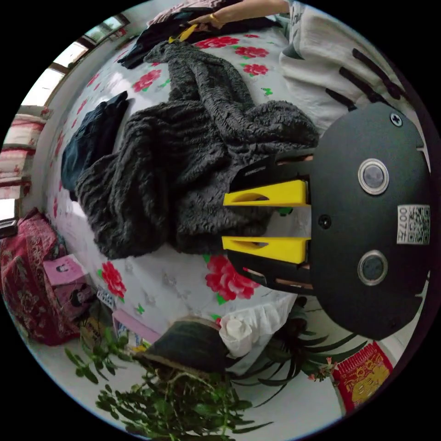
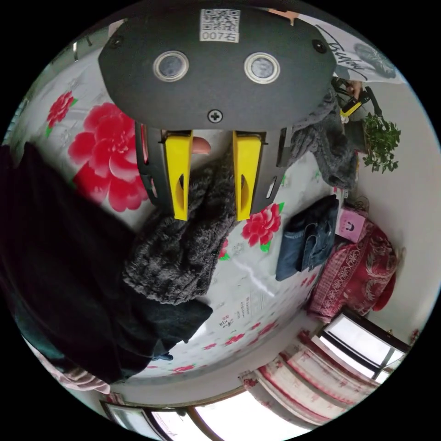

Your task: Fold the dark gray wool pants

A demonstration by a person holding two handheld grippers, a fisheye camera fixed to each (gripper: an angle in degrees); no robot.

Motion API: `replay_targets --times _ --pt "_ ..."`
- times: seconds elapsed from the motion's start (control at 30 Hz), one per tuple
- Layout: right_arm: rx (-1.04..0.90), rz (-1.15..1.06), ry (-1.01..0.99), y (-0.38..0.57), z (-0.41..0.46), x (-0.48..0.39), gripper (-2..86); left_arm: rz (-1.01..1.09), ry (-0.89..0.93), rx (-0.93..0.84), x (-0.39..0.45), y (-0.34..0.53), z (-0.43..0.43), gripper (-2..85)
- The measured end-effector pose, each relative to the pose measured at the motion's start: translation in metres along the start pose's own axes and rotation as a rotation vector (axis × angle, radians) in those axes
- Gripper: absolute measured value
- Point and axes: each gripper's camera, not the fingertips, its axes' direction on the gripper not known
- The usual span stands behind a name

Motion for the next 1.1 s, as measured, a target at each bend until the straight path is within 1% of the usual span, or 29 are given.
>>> replay_targets --times 0.03,0.1,0.17,0.23,0.3,0.33,0.37,0.4,0.43,0.47,0.53,0.57,0.6,0.63,0.67,0.7,0.73,0.77,0.8,0.83,0.9,0.93,1.0,1.03,1.1 --pt "-0.016 -0.004 0.008 -0.004 0.005 -0.001 8.0 0.006 -0.016 -0.041 0.013 -0.005 0.014 8.6" --pt "-0.123 -0.011 -0.007 -0.010 0.028 0.000 5.7 0.035 -0.068 -0.079 0.030 -0.012 0.032 7.3" --pt "-0.175 -0.004 0.005 -0.007 0.033 0.004 3.9 0.112 -0.197 -0.088 0.050 -0.022 0.041 6.0" --pt "-0.085 -0.027 -0.026 0.002 0.006 0.009 2.5 0.152 -0.269 -0.110 0.057 -0.028 0.045 5.4" --pt "0.115 -0.052 -0.087 0.027 -0.066 0.022 1.5 0.137 -0.283 -0.112 0.051 -0.031 0.047 4.6" --pt "0.167 -0.061 -0.095 0.038 -0.087 0.027 1.4 0.119 -0.276 -0.109 0.044 -0.031 0.048 4.3" --pt "0.243 -0.069 -0.069 0.062 -0.126 0.038 1.3 0.113 -0.258 -0.093 0.039 -0.031 0.047 4.2" --pt "0.280 -0.065 -0.018 0.090 -0.157 0.052 1.4 0.112 -0.249 -0.084 0.038 -0.031 0.047 4.2" --pt "0.287 -0.051 0.009 0.104 -0.169 0.061 1.5 0.115 -0.234 -0.069 0.037 -0.032 0.046 4.2" --pt "0.264 0.002 0.056 0.132 -0.183 0.083 1.8 0.117 -0.230 -0.069 0.039 -0.035 0.047 4.2" --pt "0.156 0.203 0.166 0.173 -0.183 0.123 2.5 0.120 -0.244 -0.075 0.043 -0.040 0.049 4.0" --pt "0.075 0.344 0.269 0.200 -0.180 0.146 3.1 0.125 -0.257 -0.080 0.045 -0.043 0.050 4.0" --pt "0.031 0.423 0.293 0.225 -0.182 0.156 3.7 0.127 -0.260 -0.081 0.046 -0.044 0.050 4.0" --pt "0.043 0.439 0.288 0.235 -0.185 0.156 4.0 0.130 -0.263 -0.085 0.047 -0.046 0.049 4.1" --pt "0.113 0.438 0.280 0.253 -0.194 0.145 4.1 0.125 -0.270 -0.084 0.047 -0.046 0.048 4.2" --pt "0.188 0.387 0.279 0.264 -0.199 0.124 4.3 0.125 -0.267 -0.082 0.046 -0.046 0.047 4.3" --pt "0.213 0.347 0.278 0.265 -0.200 0.111 4.3 0.124 -0.257 -0.074 0.045 -0.045 0.044 4.5" --pt "0.231 0.245 0.264 0.261 -0.194 0.081 4.5 0.121 -0.246 -0.061 0.043 -0.043 0.040 4.6" --pt "0.217 0.121 0.222 0.251 -0.182 0.049 4.7 0.119 -0.241 -0.054 0.042 -0.042 0.038 4.7" --pt "0.199 0.055 0.190 0.245 -0.173 0.032 4.8 0.115 -0.232 -0.041 0.041 -0.039 0.034 4.8" --pt "0.107 -0.196 0.032 0.219 -0.133 -0.042 5.5 0.108 -0.216 -0.024 0.037 -0.034 0.029 5.0" --pt "0.083 -0.255 -0.005 0.214 -0.122 -0.062 5.7 0.100 -0.203 -0.011 0.034 -0.031 0.025 5.1" --pt "-0.026 -0.478 -0.125 0.200 -0.077 -0.144 6.4 0.084 -0.179 0.010 0.028 -0.025 0.019 5.4" --pt "-0.048 -0.530 -0.147 0.199 -0.066 -0.164 6.6 0.071 -0.164 0.023 0.023 -0.021 0.015 5.8" --pt "-0.146 -0.701 -0.218 0.201 -0.024 -0.239 7.0 0.049 -0.140 0.047 0.014 -0.014 0.008 6.6"
